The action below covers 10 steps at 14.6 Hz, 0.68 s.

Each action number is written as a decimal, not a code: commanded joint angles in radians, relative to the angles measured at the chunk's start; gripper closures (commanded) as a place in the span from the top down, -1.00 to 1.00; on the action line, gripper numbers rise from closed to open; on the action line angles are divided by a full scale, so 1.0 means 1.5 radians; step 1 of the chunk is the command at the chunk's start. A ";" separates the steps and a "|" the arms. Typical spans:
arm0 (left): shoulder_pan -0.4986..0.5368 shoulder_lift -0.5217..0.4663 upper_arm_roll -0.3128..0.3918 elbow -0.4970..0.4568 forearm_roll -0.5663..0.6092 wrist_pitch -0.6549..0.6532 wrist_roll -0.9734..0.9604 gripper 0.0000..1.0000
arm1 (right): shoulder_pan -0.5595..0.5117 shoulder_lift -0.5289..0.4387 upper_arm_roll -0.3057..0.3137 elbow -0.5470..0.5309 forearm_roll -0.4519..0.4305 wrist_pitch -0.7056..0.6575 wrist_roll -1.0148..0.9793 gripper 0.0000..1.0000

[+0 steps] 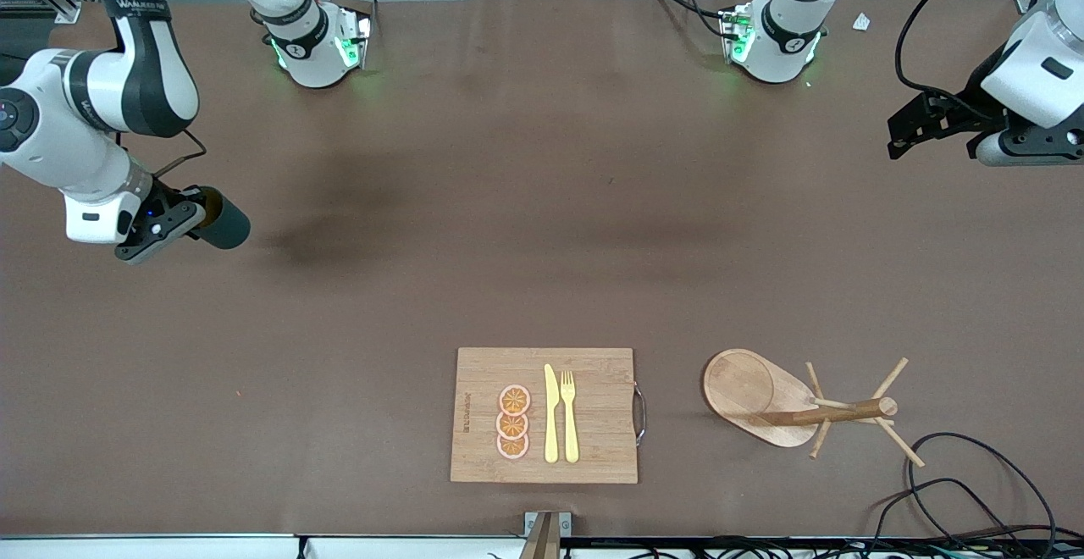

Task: Transfer cup from left to right arm and place
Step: 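Carry the teal mug with the right gripper away from the board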

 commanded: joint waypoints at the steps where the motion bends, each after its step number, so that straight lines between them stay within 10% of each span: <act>1: 0.003 0.003 -0.001 0.009 -0.010 0.002 0.016 1.00 | -0.032 0.015 0.014 -0.052 -0.013 0.088 -0.009 -1.00; 10: 0.003 0.002 -0.001 0.008 -0.008 -0.003 0.017 1.00 | -0.032 0.160 0.014 -0.032 -0.012 0.255 -0.005 -1.00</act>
